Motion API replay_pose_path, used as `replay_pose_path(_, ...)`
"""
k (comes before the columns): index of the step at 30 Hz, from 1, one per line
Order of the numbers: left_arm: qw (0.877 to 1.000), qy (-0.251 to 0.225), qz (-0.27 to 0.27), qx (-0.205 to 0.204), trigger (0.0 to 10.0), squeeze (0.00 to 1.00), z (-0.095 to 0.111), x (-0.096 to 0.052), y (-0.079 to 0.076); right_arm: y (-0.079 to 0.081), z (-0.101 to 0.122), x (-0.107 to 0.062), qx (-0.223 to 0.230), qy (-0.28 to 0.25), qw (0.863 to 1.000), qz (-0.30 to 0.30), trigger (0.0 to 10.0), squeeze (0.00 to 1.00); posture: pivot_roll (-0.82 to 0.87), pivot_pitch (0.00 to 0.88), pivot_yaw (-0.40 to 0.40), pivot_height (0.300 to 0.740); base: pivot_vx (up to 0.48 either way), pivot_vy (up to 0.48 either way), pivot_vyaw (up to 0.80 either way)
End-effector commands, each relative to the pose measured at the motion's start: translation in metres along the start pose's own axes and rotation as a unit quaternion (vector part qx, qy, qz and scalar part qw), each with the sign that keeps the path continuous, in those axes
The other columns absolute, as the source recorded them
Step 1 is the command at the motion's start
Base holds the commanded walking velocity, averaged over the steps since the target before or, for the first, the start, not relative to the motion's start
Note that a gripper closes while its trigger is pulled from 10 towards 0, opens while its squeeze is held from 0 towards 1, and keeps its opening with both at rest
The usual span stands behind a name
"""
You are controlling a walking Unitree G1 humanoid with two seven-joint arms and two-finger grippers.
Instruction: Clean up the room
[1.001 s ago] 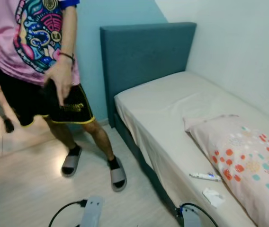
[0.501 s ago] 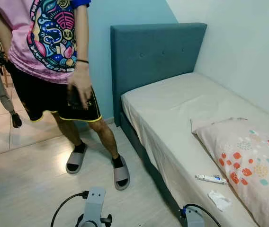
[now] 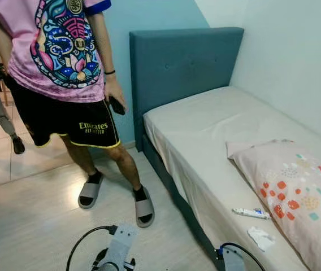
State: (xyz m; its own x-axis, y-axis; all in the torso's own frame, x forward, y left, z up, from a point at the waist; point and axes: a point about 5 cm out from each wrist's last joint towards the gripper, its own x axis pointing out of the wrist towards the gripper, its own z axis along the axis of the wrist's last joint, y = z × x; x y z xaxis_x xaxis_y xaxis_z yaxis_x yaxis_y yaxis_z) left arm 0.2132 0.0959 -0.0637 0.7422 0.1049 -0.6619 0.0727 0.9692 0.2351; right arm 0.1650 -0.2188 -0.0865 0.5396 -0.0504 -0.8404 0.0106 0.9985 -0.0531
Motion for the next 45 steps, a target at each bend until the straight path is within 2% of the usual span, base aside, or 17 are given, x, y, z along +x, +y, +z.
replay_pose_path(1,0.999,0.001,0.009,-0.045,10.0,0.00,-0.009,-0.007,-0.008,-0.004,0.001,0.000,0.007,-0.005,1.000,-0.006,10.0,0.00,0.03,0.000,-0.099,0.740,0.000,0.000,0.00)
replay_pose_path(3,0.999,0.001,0.009,-0.045,10.0,0.00,-0.009,-0.007,-0.008,-0.004,0.001,0.000,0.007,-0.005,1.000,-0.006,10.0,0.00,0.03,0.000,-0.099,0.740,0.000,0.000,0.00)
replay_pose_path(4,0.995,-0.015,0.032,-0.096,10.0,0.00,-0.003,0.010,0.056,-0.005,0.002,0.000,0.008,-0.007,1.000,-0.006,10.0,0.00,0.02,0.000,-0.101,0.740,0.000,0.000,0.00)
replay_pose_path(5,0.988,-0.056,0.026,-0.138,10.0,0.00,0.015,0.019,0.105,-0.005,0.004,0.000,0.007,-0.009,1.000,-0.006,10.0,0.00,0.02,0.000,-0.101,0.740,0.000,0.000,0.00)
replay_pose_path(6,0.988,-0.056,0.026,-0.138,10.0,0.00,0.015,0.019,0.105,-0.005,0.004,0.000,0.007,-0.009,1.000,-0.006,10.0,0.00,0.02,0.000,-0.101,0.740,0.000,0.000,0.00)
replay_pose_path(7,0.981,-0.104,0.003,-0.166,10.0,0.00,0.037,0.021,0.137,-0.006,0.007,0.000,0.007,-0.010,1.000,-0.006,10.0,0.00,0.02,0.000,-0.101,0.740,0.000,0.000,0.00)
replay_pose_path(8,0.972,-0.143,-0.030,-0.182,10.0,0.00,0.055,0.021,0.152,-0.006,0.008,0.000,0.006,-0.012,1.000,-0.006,10.0,0.00,0.02,0.000,-0.101,0.740,0.000,0.000,0.00)
replay_pose_path(10,0.972,-0.143,-0.030,-0.182,10.0,0.00,0.055,0.021,0.152,-0.006,0.008,0.000,0.006,-0.012,1.000,-0.006,10.0,0.00,0.02,0.000,-0.101,0.740,0.000,0.000,0.00)
replay_pose_path(11,0.967,-0.165,-0.065,-0.183,10.0,0.00,0.066,0.021,0.150,-0.006,0.009,0.000,0.006,-0.012,1.000,-0.006,10.0,0.00,0.02,0.000,-0.099,0.740,0.000,0.000,0.00)
replay_pose_path(12,0.967,-0.165,-0.065,-0.183,10.0,0.00,0.066,0.021,0.150,-0.006,0.009,0.000,0.006,-0.012,1.000,-0.006,10.0,0.00,0.02,0.000,-0.099,0.740,0.000,0.000,0.00)
replay_pose_path(14,0.960,-0.188,-0.108,-0.178,10.0,0.00,0.078,0.020,0.147,-0.006,0.009,0.000,0.006,-0.012,1.000,-0.006,10.0,0.00,0.02,0.000,-0.099,0.740,0.000,0.000,0.00)
replay_pose_path(20,0.956,-0.201,-0.130,-0.169,10.0,0.00,0.083,0.019,0.145,-0.006,0.008,0.000,0.006,-0.011,1.000,-0.005,10.0,0.00,0.03,0.000,-0.095,0.740,0.000,0.000,0.00)
replay_pose_path(21,0.953,-0.210,-0.163,-0.147,10.0,0.00,0.086,0.018,0.141,-0.004,0.006,0.000,0.007,-0.009,1.000,-0.004,10.0,0.00,0.03,0.000,-0.094,0.740,0.000,0.000,0.00)
replay_pose_path(23,0.953,-0.210,-0.163,-0.147,10.0,0.00,0.086,0.018,0.141,-0.004,0.006,0.000,0.007,-0.009,1.000,-0.004,10.0,0.00,0.03,0.000,-0.094,0.740,0.000,0.000,0.00)
replay_pose_path(24,0.952,-0.206,-0.198,-0.111,10.0,0.00,0.084,0.016,0.135,-0.002,0.005,0.000,0.007,-0.006,1.000,-0.001,10.0,0.00,0.04,0.000,-0.091,0.740,0.000,0.000,0.00)
replay_pose_path(28,0.951,-0.189,-0.233,-0.082,10.0,0.00,0.074,0.015,0.132,0.000,0.003,0.000,0.007,-0.004,1.000,0.001,10.0,0.00,0.04,0.000,-0.090,0.740,0.000,0.000,0.00)
replay_pose_path(45,0.968,-0.127,-0.179,-0.118,10.0,0.00,0.042,0.015,0.141,-0.002,0.005,0.001,0.009,-0.004,1.000,-0.001,10.0,0.00,0.04,0.000,-0.094,0.740,0.000,0.000,0.00)
